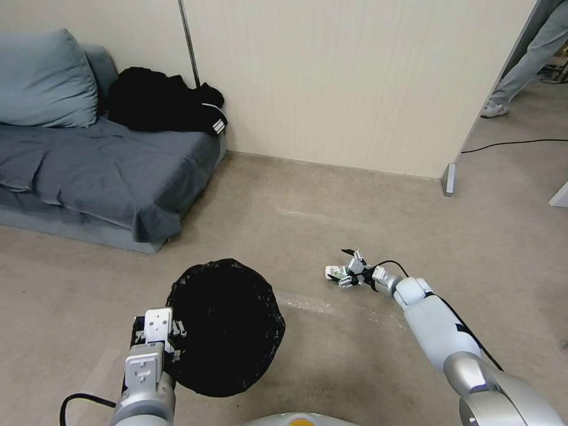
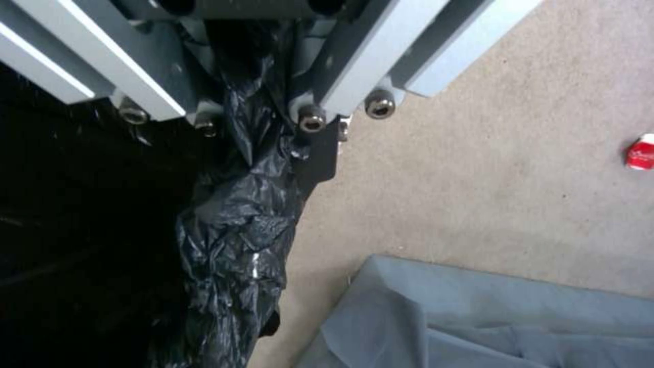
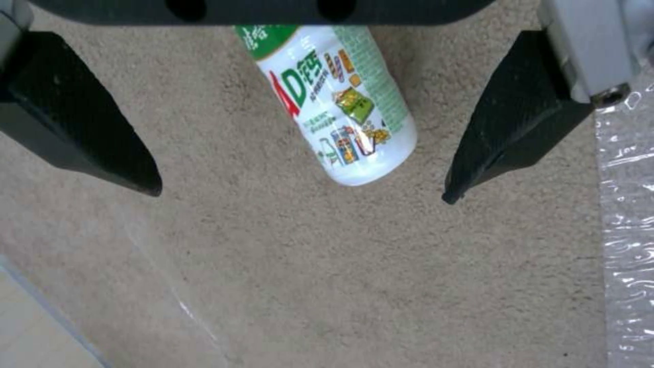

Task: Pick up the trash bin, then pick up the garbage from the floor and place it into the trash bin.

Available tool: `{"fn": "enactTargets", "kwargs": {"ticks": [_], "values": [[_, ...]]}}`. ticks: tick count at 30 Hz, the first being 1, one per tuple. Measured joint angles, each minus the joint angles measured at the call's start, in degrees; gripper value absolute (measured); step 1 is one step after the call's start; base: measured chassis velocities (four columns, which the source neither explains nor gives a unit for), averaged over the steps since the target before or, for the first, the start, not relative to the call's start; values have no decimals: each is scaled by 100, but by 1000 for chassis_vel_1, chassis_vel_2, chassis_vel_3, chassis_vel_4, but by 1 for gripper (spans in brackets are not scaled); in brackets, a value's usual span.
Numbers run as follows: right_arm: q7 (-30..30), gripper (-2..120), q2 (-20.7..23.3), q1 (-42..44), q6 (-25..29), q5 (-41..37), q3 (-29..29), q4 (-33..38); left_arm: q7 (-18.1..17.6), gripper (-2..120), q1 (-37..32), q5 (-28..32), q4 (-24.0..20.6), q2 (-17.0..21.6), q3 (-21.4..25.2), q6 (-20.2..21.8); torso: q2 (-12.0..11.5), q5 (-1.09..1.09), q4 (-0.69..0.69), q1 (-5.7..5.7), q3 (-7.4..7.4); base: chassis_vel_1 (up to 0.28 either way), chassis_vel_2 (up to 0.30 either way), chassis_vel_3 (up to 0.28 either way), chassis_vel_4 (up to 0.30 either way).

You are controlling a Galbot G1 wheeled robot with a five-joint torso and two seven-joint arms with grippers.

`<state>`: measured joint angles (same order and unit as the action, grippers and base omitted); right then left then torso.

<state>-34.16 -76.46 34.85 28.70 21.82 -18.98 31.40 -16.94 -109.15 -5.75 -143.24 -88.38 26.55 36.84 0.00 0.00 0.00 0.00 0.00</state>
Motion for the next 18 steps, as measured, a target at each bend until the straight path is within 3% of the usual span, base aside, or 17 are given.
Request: {"fn": "enactTargets", "kwargs": {"ticks": [18], "values": [[108, 100, -71, -91, -622, 49, -178, -512, -14, 1, -144, -125, 0, -40, -24, -52, 0, 0, -1, 0, 0, 0, 0, 0, 0]]}}
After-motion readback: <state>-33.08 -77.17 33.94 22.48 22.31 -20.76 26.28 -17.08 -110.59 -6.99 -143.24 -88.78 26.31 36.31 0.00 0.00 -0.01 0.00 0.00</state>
